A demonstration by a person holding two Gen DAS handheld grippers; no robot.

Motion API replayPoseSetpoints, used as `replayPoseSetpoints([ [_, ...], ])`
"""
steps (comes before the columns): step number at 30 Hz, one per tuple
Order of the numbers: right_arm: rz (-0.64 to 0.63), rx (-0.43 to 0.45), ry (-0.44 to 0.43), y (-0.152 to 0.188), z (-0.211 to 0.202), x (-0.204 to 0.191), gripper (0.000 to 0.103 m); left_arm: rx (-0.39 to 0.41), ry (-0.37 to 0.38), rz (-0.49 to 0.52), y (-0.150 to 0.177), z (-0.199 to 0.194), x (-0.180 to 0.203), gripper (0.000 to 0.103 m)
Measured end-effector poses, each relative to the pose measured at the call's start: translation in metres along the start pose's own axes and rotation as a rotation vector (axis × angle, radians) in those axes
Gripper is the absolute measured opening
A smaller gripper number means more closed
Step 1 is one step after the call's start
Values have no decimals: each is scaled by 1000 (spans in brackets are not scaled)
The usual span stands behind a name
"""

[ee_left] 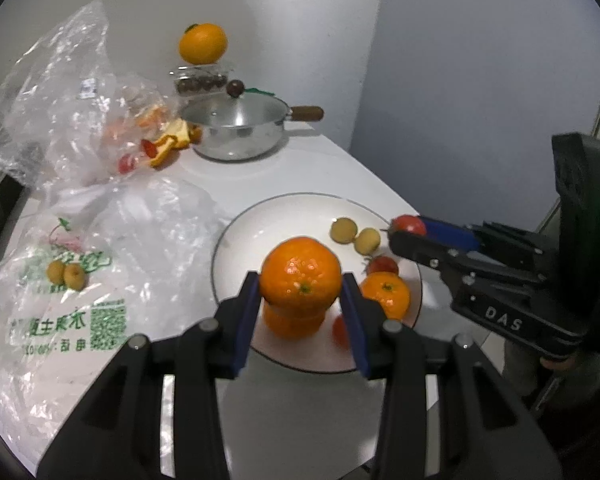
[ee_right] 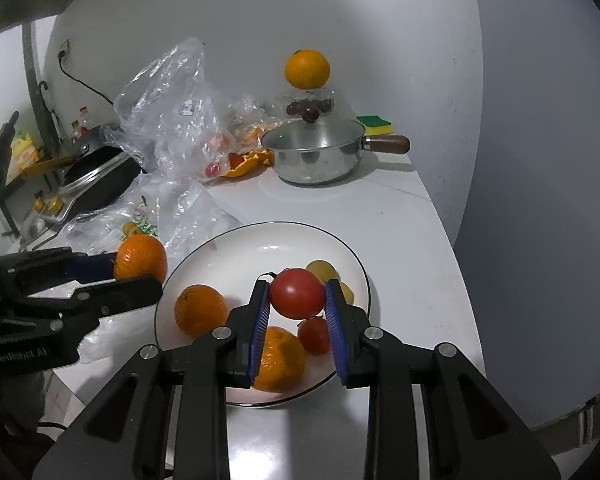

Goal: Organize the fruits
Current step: 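Lower the orange and the red tomato onto the white plate with both grippers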

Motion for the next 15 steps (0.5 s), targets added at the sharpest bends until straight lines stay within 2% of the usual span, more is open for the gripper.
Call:
replayPoseSetpoints([
  [8, 29, -12, -15, 0, 18, 10, 30, -48, 36, 38, 1, 27, 19, 41],
  [15, 30, -12, -33, -1, 23, 14, 30, -59, 25, 62, -3, 42, 24, 41],
])
Point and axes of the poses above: each gripper's, at about its wrist camera, not at the fingertips, and z roughly the way its jaws point, x to its right, y to its underside, the point moved 10 cm from there along z, roughly the way its jaws point
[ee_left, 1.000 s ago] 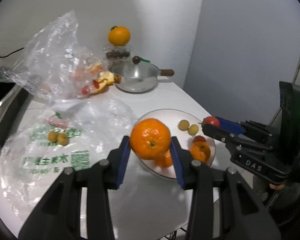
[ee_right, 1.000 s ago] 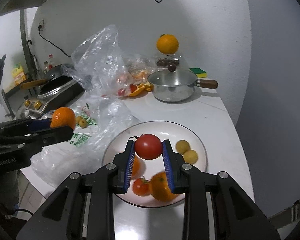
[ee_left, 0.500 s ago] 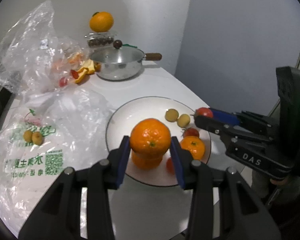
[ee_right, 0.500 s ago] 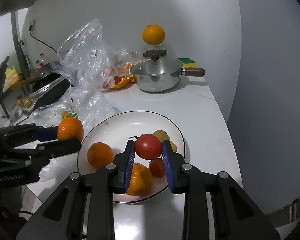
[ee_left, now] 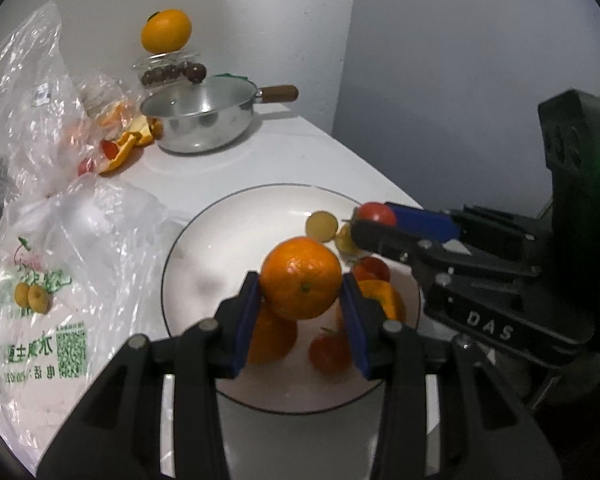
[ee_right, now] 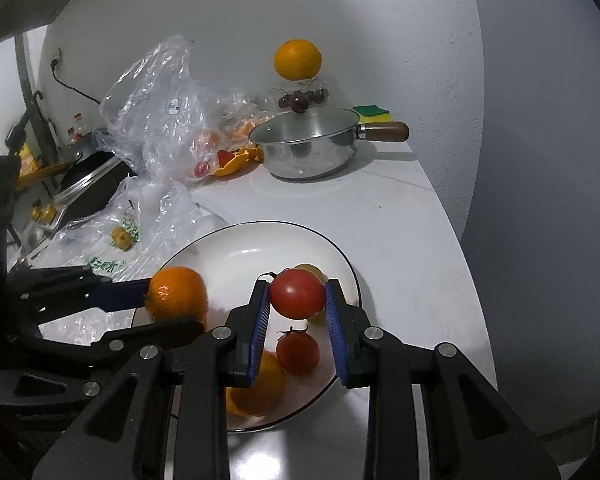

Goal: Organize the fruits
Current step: 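Lower the orange and the red tomato onto the white plate with both grippers, then open the left gripper to release the orange while the right gripper releases the tomato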

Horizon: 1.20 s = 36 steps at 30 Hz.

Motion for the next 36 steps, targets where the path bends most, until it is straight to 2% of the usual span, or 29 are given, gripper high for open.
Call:
replayPoseSetpoints([
  [10, -1, 2, -21, 0, 8, -6, 30, -11, -31, 25, 0, 3, -3, 43],
  [14, 2, -1, -23, 2, 10, -7, 30, -13, -44, 24, 1, 2, -5, 49],
  [22, 5, -24, -20, 7, 14, -9, 30, -7, -44, 20, 2, -4, -3, 49],
  [36, -28, -45, -32, 9, 17, -24, 30, 36, -77, -23, 1, -29, -26, 49],
])
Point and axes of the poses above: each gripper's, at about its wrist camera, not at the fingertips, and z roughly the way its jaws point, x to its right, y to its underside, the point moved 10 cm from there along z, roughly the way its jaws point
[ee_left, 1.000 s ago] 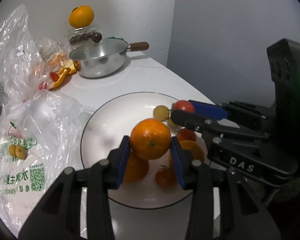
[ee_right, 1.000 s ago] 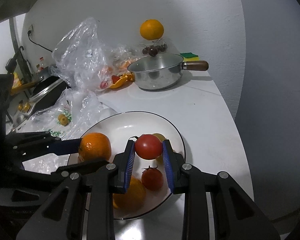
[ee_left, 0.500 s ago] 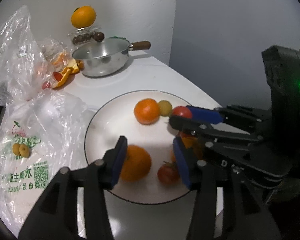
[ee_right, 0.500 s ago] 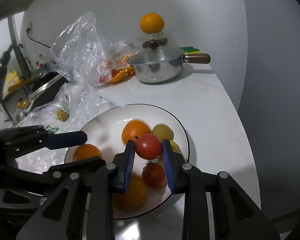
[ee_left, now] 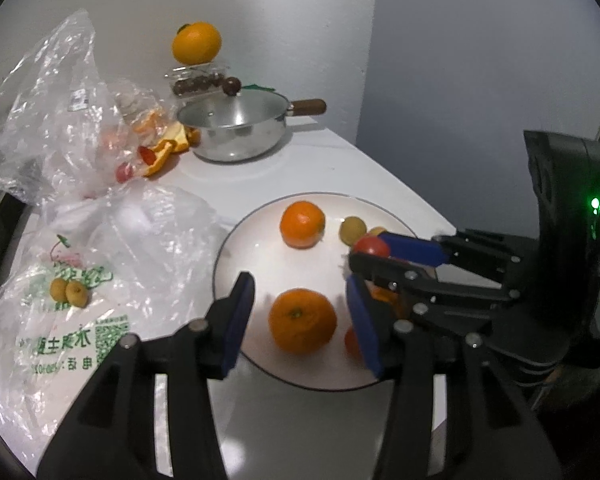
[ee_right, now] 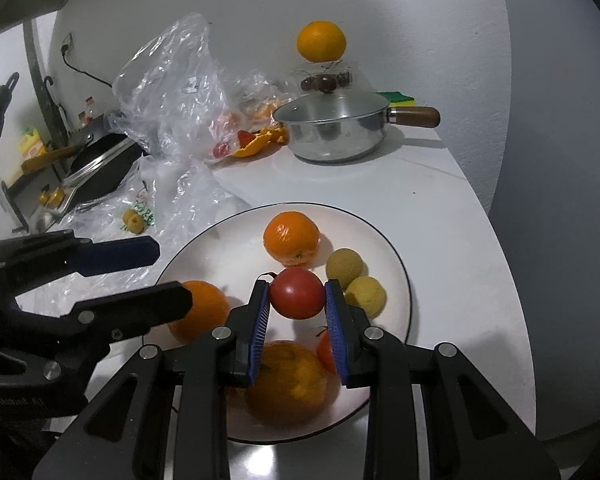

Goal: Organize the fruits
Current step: 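Open the left gripper to release the orange while the right gripper releases the tomato, then move both grippers back over the plastic bag toward the small yellow fruits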

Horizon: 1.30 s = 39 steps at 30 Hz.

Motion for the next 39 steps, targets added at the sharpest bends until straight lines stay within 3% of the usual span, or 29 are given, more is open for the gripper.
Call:
replayPoseSetpoints([
  [18, -53, 15, 47, -8, -17, -35, 31, 66, -28, -71, 14, -46, -46, 49],
  [39, -199, 10, -8, -22, -2, -157, 31, 130, -92, -210, 56, -106, -141, 49],
])
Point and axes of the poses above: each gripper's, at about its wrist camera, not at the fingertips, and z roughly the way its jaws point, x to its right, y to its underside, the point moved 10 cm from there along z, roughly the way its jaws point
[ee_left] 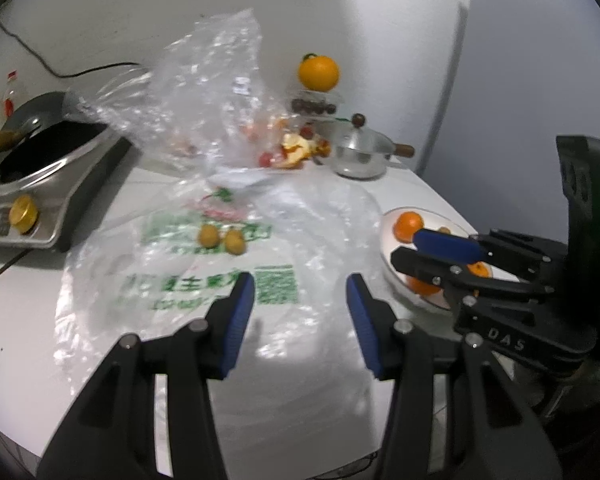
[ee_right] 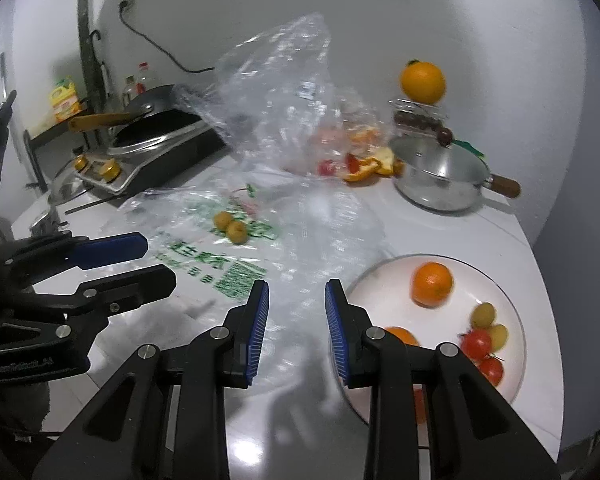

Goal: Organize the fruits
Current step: 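Move both grippers back over the plastic bag toward the small yellow fruits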

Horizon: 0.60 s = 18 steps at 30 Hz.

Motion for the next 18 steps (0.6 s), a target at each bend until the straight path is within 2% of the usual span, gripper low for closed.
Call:
replayPoseSetpoints([
  [10, -57, -17, -35, -15, 12, -52, 31, 38, -18, -71, 0, -14, -46, 49],
  [13, -75, -14, -50, -21, 15, -67, 38, 45, -31, -80, 0, -17, -57, 49],
  [18, -87, -19, -61, -28, 22, -82, 38, 58, -57, -94, -1, -20, -77, 49],
])
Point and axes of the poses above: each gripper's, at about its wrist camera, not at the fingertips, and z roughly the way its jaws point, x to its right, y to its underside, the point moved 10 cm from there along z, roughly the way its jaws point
